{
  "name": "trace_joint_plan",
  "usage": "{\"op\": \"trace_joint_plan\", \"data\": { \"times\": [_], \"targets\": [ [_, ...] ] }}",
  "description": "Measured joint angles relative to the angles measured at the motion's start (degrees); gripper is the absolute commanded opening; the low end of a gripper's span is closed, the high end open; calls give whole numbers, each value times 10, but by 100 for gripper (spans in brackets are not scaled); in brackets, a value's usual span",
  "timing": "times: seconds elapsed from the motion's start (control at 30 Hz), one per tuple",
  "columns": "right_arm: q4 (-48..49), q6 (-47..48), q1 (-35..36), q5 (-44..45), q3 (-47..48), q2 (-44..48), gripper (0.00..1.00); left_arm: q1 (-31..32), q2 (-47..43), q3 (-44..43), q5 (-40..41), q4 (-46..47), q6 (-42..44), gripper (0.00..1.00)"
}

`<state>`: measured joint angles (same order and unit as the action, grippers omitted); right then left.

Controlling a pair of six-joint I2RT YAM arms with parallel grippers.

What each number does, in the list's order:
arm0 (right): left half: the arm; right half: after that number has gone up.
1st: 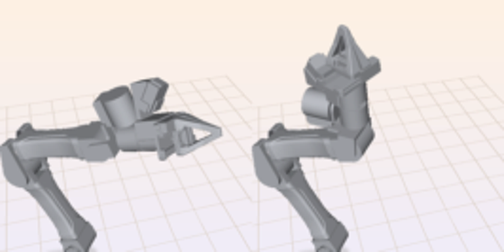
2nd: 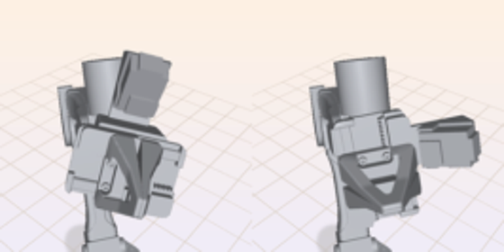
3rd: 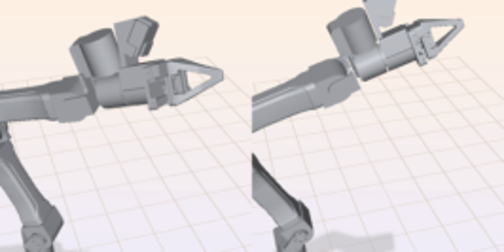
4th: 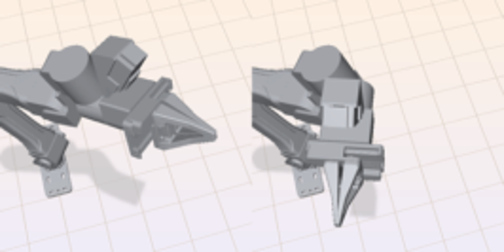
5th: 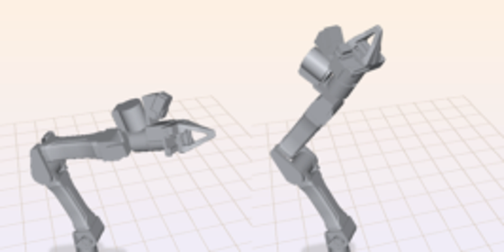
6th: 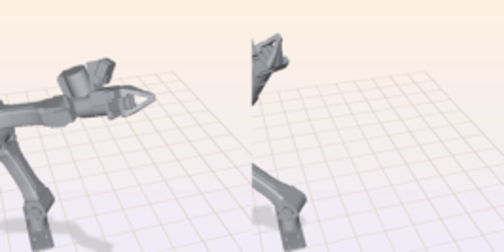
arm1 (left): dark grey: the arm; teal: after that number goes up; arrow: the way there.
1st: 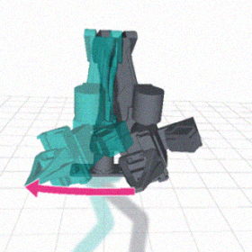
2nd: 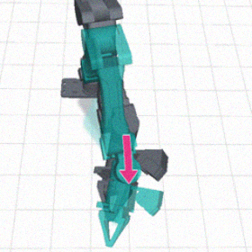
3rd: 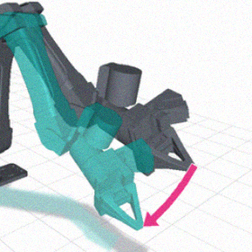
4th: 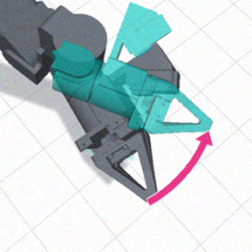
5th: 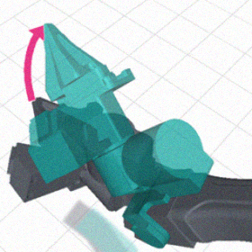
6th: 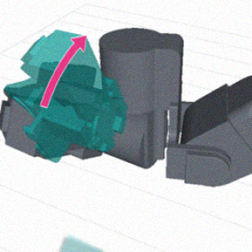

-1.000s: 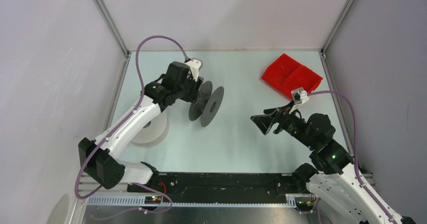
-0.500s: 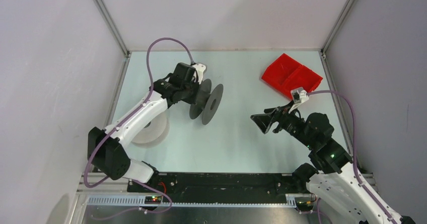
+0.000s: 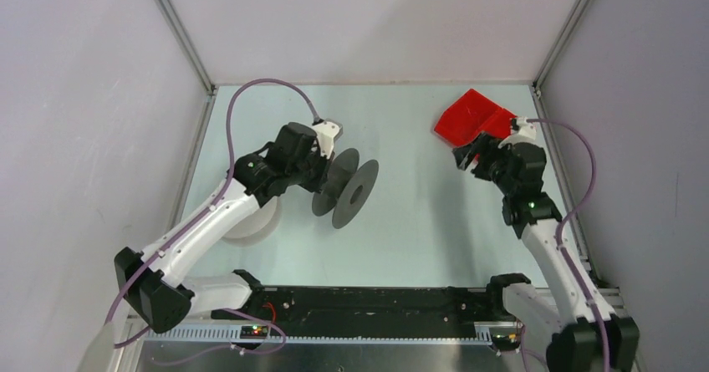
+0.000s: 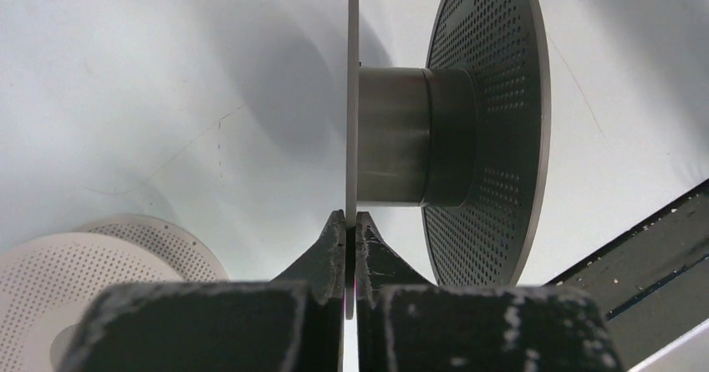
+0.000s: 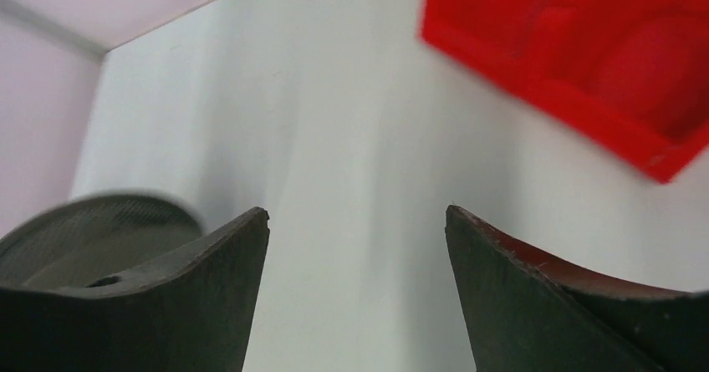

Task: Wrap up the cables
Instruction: Adjust the cable reel at the center of the board.

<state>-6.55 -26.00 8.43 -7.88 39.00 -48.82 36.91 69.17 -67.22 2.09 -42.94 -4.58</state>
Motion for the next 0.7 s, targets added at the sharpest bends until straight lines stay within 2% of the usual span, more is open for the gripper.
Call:
{"op": "trace_joint_plan", "data": {
  "times": [0.1,0.2,0.33,0.5,0.7],
  "targets": [
    [14,29,-71,8,21,-79,80,9,-2,7,-14,8,-4,1],
    [8,54,-143,12,80,-180,77,13,-2,23,-17,15,-6,2],
    [31,69,-211,13,139,-282,73,16,3,33,-25,17,-15,6],
    [90,77,-246,-3,159,-373,72,16,4,35,-36,21,-15,12],
    [132,78,-268,-48,191,-469,65,16,2,37,-43,35,-14,17]
  ]
}}
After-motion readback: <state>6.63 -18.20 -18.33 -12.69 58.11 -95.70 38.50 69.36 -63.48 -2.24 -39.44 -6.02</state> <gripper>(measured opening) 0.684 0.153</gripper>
